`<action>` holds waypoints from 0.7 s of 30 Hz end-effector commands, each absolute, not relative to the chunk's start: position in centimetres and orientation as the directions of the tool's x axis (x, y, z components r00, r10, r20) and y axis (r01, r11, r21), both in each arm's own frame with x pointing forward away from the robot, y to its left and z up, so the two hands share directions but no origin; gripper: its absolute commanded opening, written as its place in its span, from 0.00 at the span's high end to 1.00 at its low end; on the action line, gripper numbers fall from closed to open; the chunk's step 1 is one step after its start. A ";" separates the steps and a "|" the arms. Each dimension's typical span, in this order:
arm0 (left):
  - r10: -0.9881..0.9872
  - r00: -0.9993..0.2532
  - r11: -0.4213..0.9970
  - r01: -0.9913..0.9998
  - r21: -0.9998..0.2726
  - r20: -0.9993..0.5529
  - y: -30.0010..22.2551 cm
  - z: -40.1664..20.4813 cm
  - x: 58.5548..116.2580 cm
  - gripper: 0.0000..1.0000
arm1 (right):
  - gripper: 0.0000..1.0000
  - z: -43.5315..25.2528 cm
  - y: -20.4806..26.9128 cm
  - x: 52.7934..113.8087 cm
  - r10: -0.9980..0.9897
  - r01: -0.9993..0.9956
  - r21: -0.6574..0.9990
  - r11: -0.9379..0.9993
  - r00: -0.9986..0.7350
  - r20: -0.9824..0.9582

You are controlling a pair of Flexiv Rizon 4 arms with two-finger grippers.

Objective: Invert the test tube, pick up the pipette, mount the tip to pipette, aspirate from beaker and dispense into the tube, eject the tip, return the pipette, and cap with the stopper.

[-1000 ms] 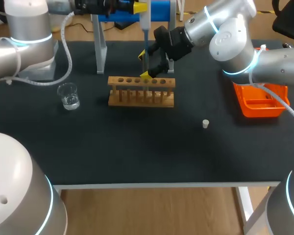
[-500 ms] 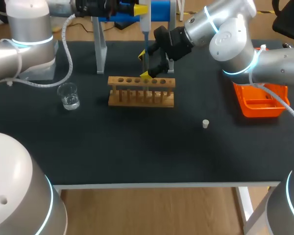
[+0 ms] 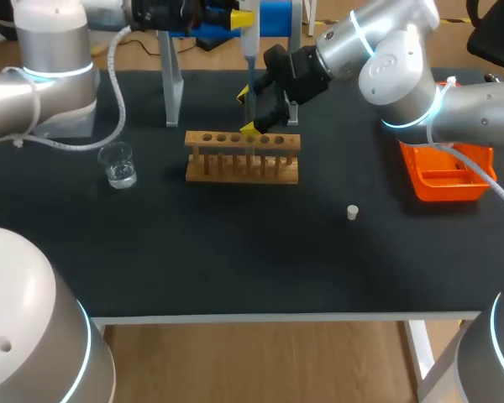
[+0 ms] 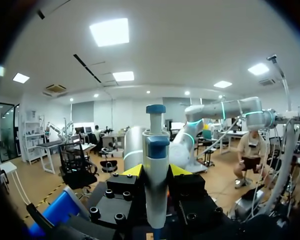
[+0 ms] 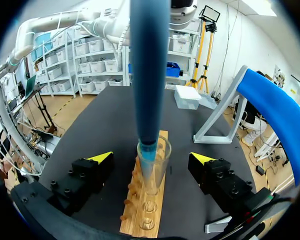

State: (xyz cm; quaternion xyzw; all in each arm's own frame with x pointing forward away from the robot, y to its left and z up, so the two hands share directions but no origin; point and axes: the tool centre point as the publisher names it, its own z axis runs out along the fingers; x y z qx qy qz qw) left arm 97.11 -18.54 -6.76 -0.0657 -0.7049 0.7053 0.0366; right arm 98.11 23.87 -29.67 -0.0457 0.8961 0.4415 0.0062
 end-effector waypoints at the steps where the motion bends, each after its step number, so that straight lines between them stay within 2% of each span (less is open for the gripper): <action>1: 0.148 -0.988 -0.006 0.039 -0.999 -0.040 -18.6 -7.0 97.4 1.00 | 0.00 -29.6 23.8 98.1 -0.076 -0.086 0.788 0.609 -0.996 -0.050; 21: 0.139 -0.990 -0.008 0.026 -1.000 -0.027 -18.7 -8.0 97.2 1.00 | 0.00 -29.6 23.8 98.1 -0.076 -0.086 0.788 0.609 -0.996 -0.050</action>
